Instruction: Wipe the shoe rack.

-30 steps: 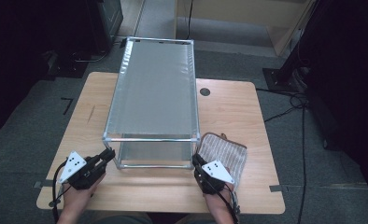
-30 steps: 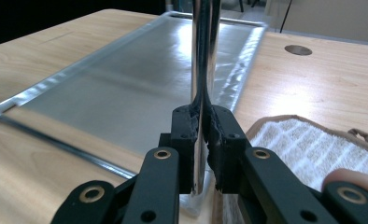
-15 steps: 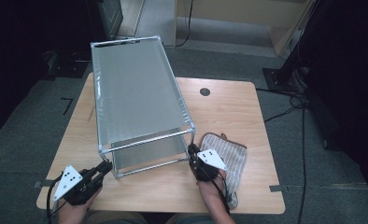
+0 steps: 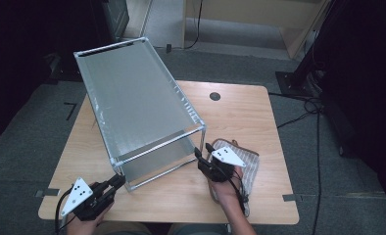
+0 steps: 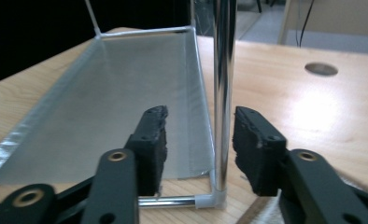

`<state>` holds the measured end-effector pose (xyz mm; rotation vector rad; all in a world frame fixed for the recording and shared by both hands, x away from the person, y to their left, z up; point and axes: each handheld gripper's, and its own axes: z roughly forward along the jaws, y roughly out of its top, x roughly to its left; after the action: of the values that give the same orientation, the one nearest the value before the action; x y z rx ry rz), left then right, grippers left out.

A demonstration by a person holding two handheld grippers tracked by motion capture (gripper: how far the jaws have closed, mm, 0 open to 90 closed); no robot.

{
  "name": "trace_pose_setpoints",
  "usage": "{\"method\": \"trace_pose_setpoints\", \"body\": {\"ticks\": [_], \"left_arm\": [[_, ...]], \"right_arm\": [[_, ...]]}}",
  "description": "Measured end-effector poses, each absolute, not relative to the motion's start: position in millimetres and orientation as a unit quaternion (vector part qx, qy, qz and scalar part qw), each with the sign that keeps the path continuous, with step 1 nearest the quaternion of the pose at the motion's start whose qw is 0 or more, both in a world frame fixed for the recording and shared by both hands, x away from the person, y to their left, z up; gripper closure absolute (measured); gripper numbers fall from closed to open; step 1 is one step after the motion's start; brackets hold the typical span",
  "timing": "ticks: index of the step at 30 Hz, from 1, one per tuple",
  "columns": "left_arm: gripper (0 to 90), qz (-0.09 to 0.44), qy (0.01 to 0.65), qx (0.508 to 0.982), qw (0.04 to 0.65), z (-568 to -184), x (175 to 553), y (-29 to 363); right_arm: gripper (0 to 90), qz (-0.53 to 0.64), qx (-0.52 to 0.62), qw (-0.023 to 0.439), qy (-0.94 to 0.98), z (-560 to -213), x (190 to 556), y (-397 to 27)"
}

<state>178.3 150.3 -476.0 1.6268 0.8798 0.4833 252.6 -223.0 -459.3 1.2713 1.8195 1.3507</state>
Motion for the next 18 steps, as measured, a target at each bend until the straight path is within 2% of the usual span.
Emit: {"method": "trace_pose_setpoints", "body": {"ticks": [5, 7, 11, 18], "left_arm": [[80.2, 0.204, 0.373, 0.698, 0.577, -475.9, 178.7, 146.5], [80.2, 0.200, 0.371, 0.698, 0.579, -476.2, 179.3, 144.3], [80.1, 0.196, 0.365, 0.701, 0.580, -476.2, 183.1, 137.8], [79.9, 0.185, 0.350, 0.710, 0.583, -476.1, 191.9, 123.8]], "right_arm": [[50.1, 0.503, 0.462, 0.288, 0.671, -442.9, 241.7, -245.7], [49.5, 0.504, 0.467, 0.286, 0.668, -442.9, 241.0, -250.3], [42.6, 0.473, 0.503, 0.294, 0.662, -453.6, 240.4, -277.8], [38.7, 0.457, 0.537, 0.241, 0.667, -462.3, 231.2, -308.8]]}}
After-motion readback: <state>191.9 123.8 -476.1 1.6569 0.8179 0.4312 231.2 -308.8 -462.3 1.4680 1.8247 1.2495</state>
